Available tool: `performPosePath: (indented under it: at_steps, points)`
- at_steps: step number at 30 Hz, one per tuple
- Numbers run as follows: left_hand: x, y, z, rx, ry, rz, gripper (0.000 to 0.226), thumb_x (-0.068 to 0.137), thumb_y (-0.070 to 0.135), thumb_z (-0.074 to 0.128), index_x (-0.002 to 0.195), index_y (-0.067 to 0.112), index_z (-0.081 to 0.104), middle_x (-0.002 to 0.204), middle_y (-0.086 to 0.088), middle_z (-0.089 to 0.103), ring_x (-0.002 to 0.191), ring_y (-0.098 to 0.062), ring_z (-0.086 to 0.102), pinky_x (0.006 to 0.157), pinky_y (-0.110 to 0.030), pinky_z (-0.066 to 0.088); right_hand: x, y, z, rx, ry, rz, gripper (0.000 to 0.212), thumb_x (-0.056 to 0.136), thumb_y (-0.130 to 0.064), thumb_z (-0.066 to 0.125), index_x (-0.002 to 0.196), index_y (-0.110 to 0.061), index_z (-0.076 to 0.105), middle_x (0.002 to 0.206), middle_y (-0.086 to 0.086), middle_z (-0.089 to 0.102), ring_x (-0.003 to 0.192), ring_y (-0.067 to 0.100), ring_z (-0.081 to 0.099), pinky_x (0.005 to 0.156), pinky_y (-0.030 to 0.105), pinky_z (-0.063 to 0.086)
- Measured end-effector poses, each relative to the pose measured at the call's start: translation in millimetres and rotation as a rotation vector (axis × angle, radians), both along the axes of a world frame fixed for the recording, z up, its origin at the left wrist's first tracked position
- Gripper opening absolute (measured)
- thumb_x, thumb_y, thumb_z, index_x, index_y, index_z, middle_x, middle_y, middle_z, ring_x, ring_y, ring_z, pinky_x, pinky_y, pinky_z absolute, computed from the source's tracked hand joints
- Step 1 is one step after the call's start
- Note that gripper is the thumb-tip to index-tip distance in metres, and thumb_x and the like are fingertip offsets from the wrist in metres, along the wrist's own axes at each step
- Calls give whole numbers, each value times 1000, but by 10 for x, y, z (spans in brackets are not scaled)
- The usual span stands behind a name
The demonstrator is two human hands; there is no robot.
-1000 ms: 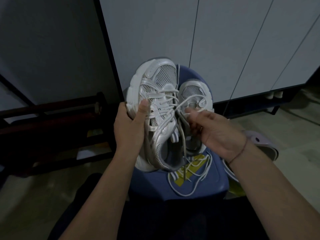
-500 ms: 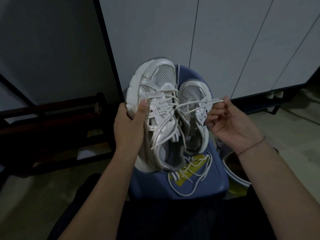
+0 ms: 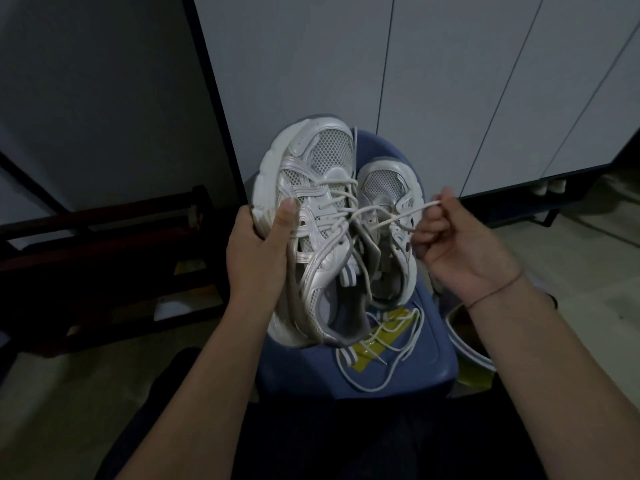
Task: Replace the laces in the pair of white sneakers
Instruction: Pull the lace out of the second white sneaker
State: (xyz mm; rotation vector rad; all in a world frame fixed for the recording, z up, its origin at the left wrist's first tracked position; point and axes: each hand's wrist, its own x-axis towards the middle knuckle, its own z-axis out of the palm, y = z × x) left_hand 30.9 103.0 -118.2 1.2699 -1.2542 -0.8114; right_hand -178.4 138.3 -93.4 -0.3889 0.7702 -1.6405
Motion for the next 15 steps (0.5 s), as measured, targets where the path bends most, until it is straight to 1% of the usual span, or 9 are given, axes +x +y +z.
performPosePath:
  at_steps: [2, 3, 5, 7, 8, 10, 13, 15]
  points:
    - [12, -6, 7, -3, -2, 13, 30, 88, 51, 62, 84, 22, 57, 83, 10, 64, 65, 12, 57, 60, -7, 43, -104, -7, 4, 6, -107, -16, 29, 95, -32, 45, 70, -17, 50, 49, -9, 50, 37, -2, 41, 41, 10, 35]
    - [16, -5, 9, -3, 0, 16, 29, 88, 51, 62, 83, 22, 56, 82, 10, 64, 65, 12, 56, 60, -6, 42, -103, -3, -4, 6, -92, 4, 27, 93, -33, 46, 71, -17, 50, 50, -9, 51, 38, -2, 42, 41, 10, 36]
    - [6, 0, 5, -2, -5, 15, 29, 88, 51, 62, 82, 23, 56, 82, 9, 64, 64, 12, 56, 58, -5, 41, -3, 21, -37, 9, 44, 91, 21, 90, -30, 48, 77, -15, 56, 54, -7, 54, 41, -2, 44, 43, 9, 38]
    - [-13, 13, 4, 0, -9, 11, 30, 88, 51, 62, 82, 22, 56, 81, 9, 64, 64, 12, 56, 58, -6, 42, 146, 48, -72, -3, 207, 154, 18, 89, -22, 52, 82, -11, 65, 59, -3, 58, 47, 0, 47, 45, 10, 40]
    - [-23, 17, 5, -1, -10, 9, 31, 88, 51, 62, 82, 22, 55, 80, 10, 63, 63, 12, 56, 57, -5, 41, 205, 60, -86, -15, 265, 152, 18, 87, -17, 55, 80, -9, 69, 60, -1, 60, 49, 2, 49, 47, 11, 42]
    - [-35, 21, 5, -2, -18, 2, 31, 87, 51, 63, 82, 21, 55, 80, 10, 63, 63, 12, 56, 57, -5, 42, 273, 84, -98, -28, 310, 118, 19, 85, -10, 57, 75, -6, 73, 61, 1, 62, 52, 4, 51, 50, 12, 45]
    - [-39, 25, 9, -2, -21, -5, 29, 88, 50, 63, 81, 23, 55, 79, 10, 62, 62, 12, 55, 57, -5, 41, 275, 84, -79, -25, 316, 65, 18, 90, -8, 54, 81, -1, 67, 59, 1, 61, 50, 4, 49, 50, 11, 45]
    - [-21, 16, 6, -4, -19, -1, 31, 88, 50, 63, 82, 21, 56, 79, 10, 62, 63, 11, 55, 57, -6, 41, 234, 61, -66, -21, 267, 35, 18, 93, -11, 52, 82, -2, 63, 56, -1, 59, 47, 3, 47, 47, 11, 42]
